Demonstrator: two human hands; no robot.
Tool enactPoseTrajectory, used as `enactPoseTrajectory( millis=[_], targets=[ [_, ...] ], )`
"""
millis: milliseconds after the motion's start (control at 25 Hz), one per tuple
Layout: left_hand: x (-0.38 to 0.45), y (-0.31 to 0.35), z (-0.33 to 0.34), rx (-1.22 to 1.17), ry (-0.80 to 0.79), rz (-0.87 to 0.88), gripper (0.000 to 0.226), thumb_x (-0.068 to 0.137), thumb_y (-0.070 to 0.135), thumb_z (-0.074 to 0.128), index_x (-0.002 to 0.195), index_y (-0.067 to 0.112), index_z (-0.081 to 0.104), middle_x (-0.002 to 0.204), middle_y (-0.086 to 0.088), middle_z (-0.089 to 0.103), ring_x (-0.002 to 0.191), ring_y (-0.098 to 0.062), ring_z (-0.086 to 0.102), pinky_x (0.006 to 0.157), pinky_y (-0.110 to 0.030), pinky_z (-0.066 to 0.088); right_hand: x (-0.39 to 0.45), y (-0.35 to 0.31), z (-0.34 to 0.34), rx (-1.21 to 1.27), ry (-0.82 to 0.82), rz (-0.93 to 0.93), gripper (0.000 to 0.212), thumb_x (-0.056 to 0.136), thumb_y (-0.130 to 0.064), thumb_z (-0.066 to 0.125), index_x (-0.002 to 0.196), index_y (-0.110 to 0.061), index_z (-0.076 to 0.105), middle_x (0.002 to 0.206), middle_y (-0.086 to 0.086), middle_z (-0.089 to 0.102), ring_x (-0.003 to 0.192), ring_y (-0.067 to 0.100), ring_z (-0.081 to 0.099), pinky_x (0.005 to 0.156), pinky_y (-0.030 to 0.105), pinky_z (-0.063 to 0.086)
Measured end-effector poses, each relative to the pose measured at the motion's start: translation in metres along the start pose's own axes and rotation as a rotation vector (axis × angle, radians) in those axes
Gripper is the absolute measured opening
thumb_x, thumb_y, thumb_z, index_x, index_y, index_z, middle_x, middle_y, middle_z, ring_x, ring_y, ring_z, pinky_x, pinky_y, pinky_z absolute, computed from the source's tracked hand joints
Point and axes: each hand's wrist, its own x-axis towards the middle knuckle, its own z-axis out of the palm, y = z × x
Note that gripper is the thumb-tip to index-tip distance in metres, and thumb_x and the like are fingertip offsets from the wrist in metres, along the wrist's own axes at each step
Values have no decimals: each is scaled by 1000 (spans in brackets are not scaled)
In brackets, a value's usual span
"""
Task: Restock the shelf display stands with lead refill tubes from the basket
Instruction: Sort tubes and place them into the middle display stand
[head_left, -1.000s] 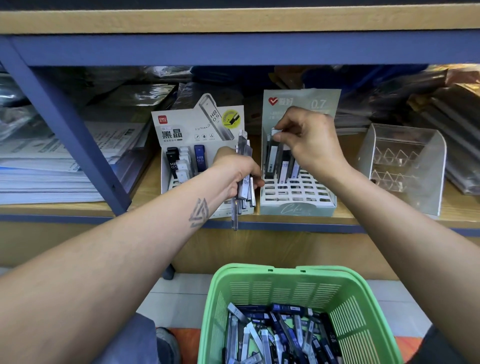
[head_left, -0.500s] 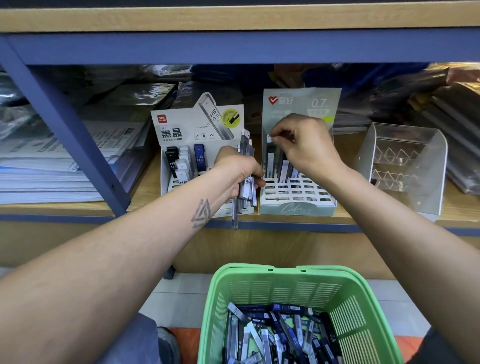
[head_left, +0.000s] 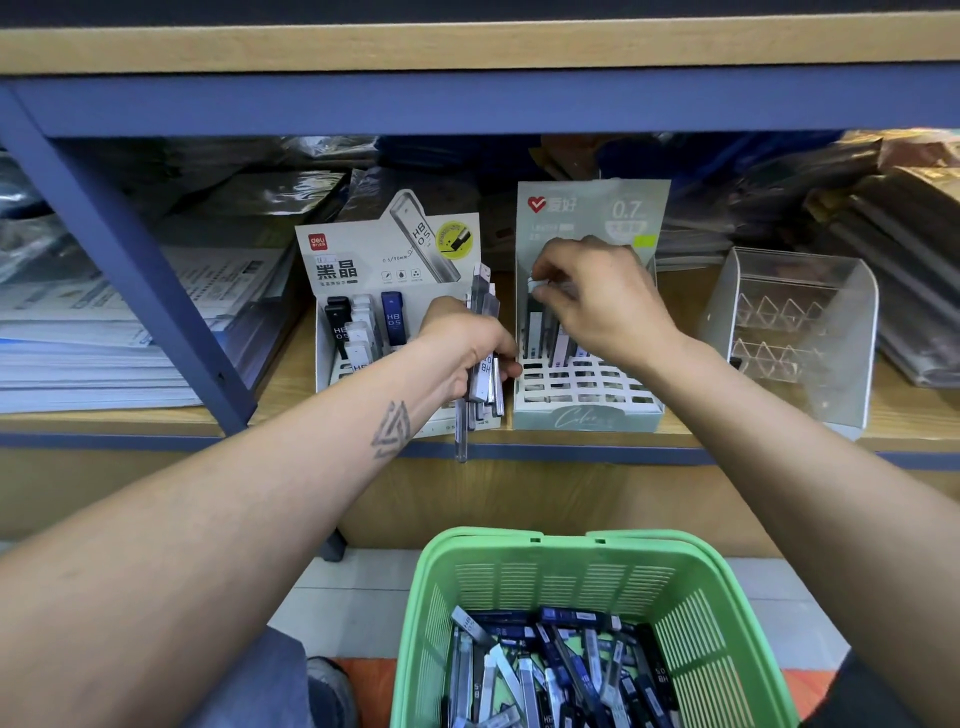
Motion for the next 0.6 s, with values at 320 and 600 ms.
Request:
enactPoseTrajectory(
  millis=[320,600],
  targets=[
    [4,0,1,16,14,19,32,83,-8,68,113,-9,58,84,-24,73,52,-22,70,56,-32,60,2,5,8,-147,46,-20,19,92,-13,60,104,-9,75,110,7,70,109,33,55,86,44,47],
    [2,1,-2,-9,5,44,34,82,-11,68,113,-10,57,87,-26,72,50,-22,69,52,-31,60,4,3,5,-140,-27,4,27,89,-10,57,108,-12,76,114,6,67,113,32,53,93,47,46]
  ],
)
